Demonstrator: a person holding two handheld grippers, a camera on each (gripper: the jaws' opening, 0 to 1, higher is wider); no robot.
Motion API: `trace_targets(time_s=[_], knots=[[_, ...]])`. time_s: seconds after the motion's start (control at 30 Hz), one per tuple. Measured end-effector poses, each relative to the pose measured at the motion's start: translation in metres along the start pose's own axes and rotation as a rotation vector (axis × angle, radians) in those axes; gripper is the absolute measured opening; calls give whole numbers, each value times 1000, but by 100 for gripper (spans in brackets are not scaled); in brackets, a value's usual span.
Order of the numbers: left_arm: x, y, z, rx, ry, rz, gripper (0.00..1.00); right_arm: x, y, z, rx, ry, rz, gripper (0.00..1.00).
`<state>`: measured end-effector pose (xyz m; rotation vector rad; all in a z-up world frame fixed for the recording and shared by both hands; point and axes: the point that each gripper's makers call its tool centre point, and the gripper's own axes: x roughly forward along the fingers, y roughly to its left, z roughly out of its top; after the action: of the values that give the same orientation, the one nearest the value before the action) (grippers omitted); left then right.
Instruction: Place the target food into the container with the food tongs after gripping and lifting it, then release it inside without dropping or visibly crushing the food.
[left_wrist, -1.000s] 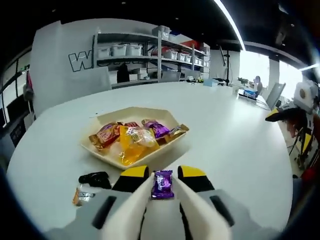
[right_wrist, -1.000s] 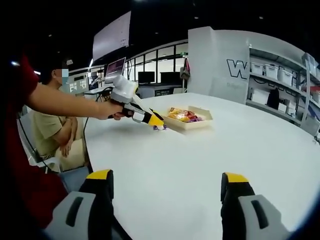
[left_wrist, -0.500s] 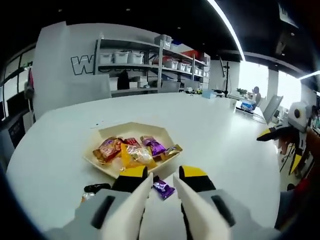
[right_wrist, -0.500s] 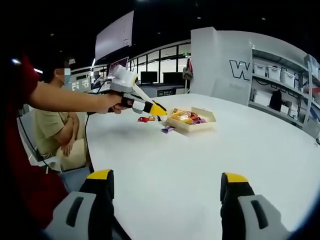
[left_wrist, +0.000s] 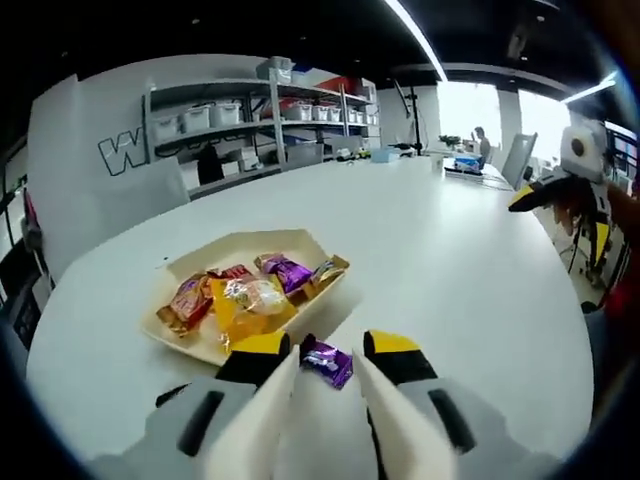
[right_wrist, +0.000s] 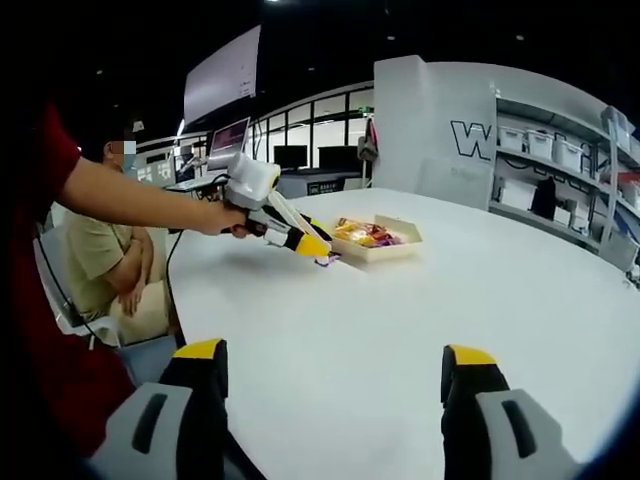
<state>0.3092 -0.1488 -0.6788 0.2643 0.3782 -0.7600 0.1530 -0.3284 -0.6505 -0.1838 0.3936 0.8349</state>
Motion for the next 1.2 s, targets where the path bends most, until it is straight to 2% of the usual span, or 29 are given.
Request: trace_targets(time_s=[0.1,0.27,0.37,0.47,0.53,0.63,0.77,0.93,1.03,1.2], knots=[[0,1,5,-3,-19,-6,29,2,0,1,0,0,1,87],[5,1,-1,-7,5,-20,28,6,2,2,-8,5,8,87],[7,-2,-1,-84,5,-33,25,6,2,2,-8,5,7,87],[8,-3,-1,-83,9,-22,22,7,1,0,-10,15,6,86],[7,-9,-1,-129,12,-44,22,7,1,-1,-9,19,4,86],[4,-12,2,-107,5,-34,22,7,2,-2,-12,20,5,86],[-4,-7,25,-148,-65,-31,22,8,2,-1,-13,20,6,86],[-11,2,43,-140,-90,-17,23,9,4,1,-16,17,9,86],[-13,7,57,-172,-118,-19,23,8,5,2,-17,13,11,86],[-12,13,73,-160,-134,-9,23,8,7,2,-20,12,12,86]])
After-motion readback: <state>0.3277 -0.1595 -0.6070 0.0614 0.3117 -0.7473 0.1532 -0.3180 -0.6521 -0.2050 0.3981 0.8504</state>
